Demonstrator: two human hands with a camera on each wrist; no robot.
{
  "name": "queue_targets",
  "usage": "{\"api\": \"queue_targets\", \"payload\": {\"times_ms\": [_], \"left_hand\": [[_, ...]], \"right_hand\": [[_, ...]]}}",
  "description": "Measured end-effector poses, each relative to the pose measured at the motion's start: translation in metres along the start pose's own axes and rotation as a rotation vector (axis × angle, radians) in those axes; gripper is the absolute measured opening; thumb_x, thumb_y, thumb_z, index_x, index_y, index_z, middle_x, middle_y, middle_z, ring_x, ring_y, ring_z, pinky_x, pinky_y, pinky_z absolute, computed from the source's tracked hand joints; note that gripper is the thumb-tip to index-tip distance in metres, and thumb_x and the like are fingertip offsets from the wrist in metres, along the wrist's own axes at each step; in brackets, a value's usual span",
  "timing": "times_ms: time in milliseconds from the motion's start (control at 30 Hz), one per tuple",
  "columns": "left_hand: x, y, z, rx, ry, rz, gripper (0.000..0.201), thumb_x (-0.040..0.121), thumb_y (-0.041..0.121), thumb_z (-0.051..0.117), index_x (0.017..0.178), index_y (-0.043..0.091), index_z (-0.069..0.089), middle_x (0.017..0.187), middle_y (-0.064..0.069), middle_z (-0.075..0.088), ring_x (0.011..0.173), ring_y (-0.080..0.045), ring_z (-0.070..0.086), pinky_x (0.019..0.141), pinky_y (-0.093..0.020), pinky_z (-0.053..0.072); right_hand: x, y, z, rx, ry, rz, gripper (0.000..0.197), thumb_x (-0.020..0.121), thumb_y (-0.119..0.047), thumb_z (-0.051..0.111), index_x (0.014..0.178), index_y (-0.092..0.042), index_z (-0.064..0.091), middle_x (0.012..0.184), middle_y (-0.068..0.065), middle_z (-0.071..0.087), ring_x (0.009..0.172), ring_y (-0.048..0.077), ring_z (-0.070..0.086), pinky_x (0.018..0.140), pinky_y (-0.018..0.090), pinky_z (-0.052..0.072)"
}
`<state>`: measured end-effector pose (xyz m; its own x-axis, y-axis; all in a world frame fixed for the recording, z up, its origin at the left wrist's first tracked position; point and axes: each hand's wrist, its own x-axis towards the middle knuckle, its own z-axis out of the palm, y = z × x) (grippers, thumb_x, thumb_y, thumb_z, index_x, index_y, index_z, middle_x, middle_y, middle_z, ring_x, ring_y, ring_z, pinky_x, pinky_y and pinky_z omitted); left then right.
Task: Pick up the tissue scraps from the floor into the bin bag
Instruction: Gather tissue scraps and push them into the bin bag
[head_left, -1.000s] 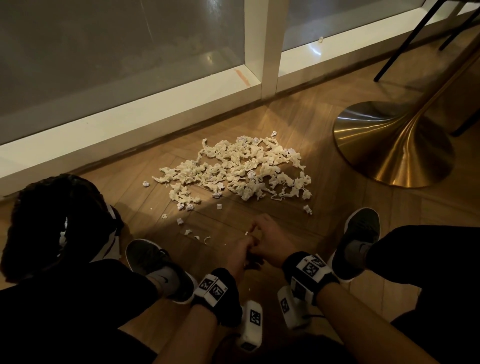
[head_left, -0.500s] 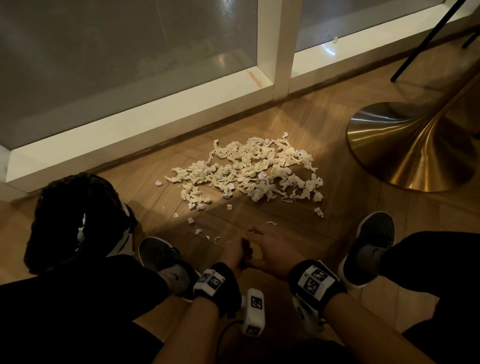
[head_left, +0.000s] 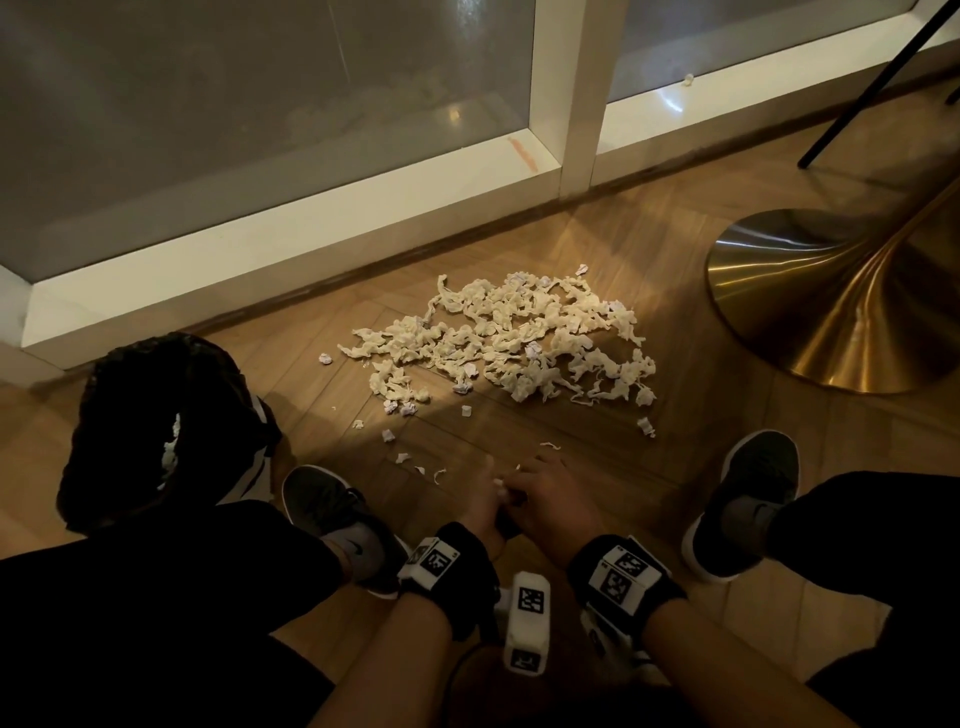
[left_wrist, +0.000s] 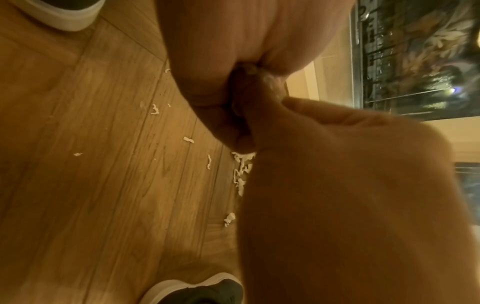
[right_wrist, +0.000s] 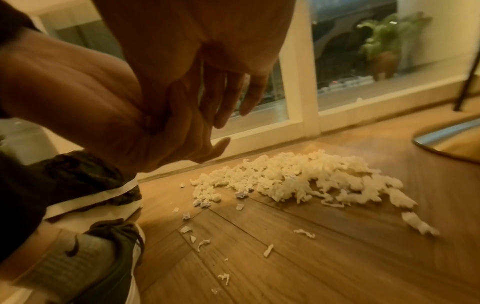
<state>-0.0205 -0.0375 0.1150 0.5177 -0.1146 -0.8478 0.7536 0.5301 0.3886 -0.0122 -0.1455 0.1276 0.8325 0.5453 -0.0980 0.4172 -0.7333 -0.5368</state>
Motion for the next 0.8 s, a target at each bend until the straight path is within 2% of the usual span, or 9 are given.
{"api": "queue_targets", "payload": {"times_ms": [133,200,267,400,500,533,600,667,800], "left_hand": [[0.005,-0.011,-0.007,0.04,0.004,0.052,0.046,0.102,0.042,0.027,0.1,0.013,0.062,0.1,-0.013,0.064,0.089,-0.021,0.064,0.071,-0.033,0.05],[0.009,-0.017,-0.007,0.028,0.029,0.127,0.033,0.103,0.027,0.03,0.096,0.014,0.06,0.093,-0.011,0.06,0.075,-0.016,0.065,0.06,-0.028,0.051],[0.008,-0.015,-0.004,0.023,0.066,0.16,0.032,0.102,0.02,0.029,0.09,0.012,0.057,0.082,-0.01,0.055,0.068,-0.017,0.058,0.056,-0.026,0.048],[0.01,0.0,-0.007,0.076,0.116,0.205,0.036,0.1,0.026,0.037,0.078,0.008,0.058,0.079,-0.013,0.056,0.066,-0.019,0.052,0.056,-0.029,0.042],[0.021,0.019,-0.015,0.222,0.254,0.285,0.046,0.099,0.039,0.041,0.066,0.01,0.056,0.059,-0.005,0.051,0.048,-0.015,0.045,0.047,-0.024,0.035],[0.025,0.027,-0.018,0.32,0.294,0.336,0.046,0.098,0.042,0.041,0.065,0.012,0.054,0.058,-0.003,0.049,0.046,-0.016,0.045,0.046,-0.024,0.037],[0.027,0.045,-0.027,0.555,0.346,0.444,0.037,0.097,0.044,0.039,0.069,0.022,0.049,0.068,0.003,0.051,0.062,-0.018,0.053,0.061,-0.029,0.048],[0.022,0.066,-0.039,0.75,0.423,0.5,0.034,0.099,0.04,0.039,0.068,0.026,0.046,0.069,0.005,0.048,0.067,-0.017,0.052,0.071,-0.03,0.049],[-0.006,0.126,-0.073,0.898,0.631,0.68,0.044,0.089,0.045,0.059,0.067,0.008,0.066,0.055,0.0,0.051,0.051,-0.013,0.045,0.058,-0.022,0.037]], "right_hand": [[0.0,-0.006,0.002,-0.08,-0.021,-0.19,0.007,0.08,-0.016,0.065,0.081,-0.018,0.072,0.09,-0.002,0.067,0.094,0.02,0.053,0.087,0.039,0.044],[-0.001,-0.006,0.004,-0.061,0.023,-0.224,0.007,0.069,-0.012,0.072,0.071,-0.019,0.072,0.083,-0.004,0.067,0.09,0.014,0.048,0.08,0.035,0.044],[0.0,-0.004,0.005,-0.04,0.061,-0.241,0.011,0.065,-0.011,0.076,0.068,-0.021,0.071,0.081,-0.006,0.066,0.088,0.009,0.041,0.077,0.031,0.041],[0.001,-0.002,0.001,0.064,0.042,-0.205,0.003,0.077,-0.019,0.07,0.08,-0.018,0.07,0.099,-0.004,0.062,0.094,0.008,0.035,0.079,0.029,0.035],[0.001,-0.007,-0.007,0.115,-0.031,-0.192,0.024,0.086,-0.029,0.062,0.109,-0.023,0.064,0.133,-0.011,0.047,0.115,0.006,0.033,0.098,0.028,0.035],[0.001,-0.01,-0.009,0.148,-0.056,-0.168,0.033,0.089,-0.03,0.059,0.122,-0.025,0.058,0.138,-0.017,0.039,0.122,0.001,0.027,0.106,0.025,0.028],[0.003,-0.013,-0.015,0.201,-0.062,-0.079,0.046,0.092,-0.031,0.056,0.136,-0.027,0.046,0.141,-0.018,0.035,0.127,-0.003,0.023,0.112,0.023,0.019],[0.006,-0.009,-0.015,0.234,-0.013,0.014,0.042,0.091,-0.032,0.058,0.132,-0.026,0.051,0.139,-0.009,0.043,0.128,0.006,0.035,0.111,0.029,0.029],[0.012,0.009,-0.013,0.319,-0.085,0.263,0.024,0.093,-0.03,0.055,0.116,-0.027,0.06,0.123,-0.006,0.056,0.108,0.005,0.05,0.096,0.03,0.046]]}}
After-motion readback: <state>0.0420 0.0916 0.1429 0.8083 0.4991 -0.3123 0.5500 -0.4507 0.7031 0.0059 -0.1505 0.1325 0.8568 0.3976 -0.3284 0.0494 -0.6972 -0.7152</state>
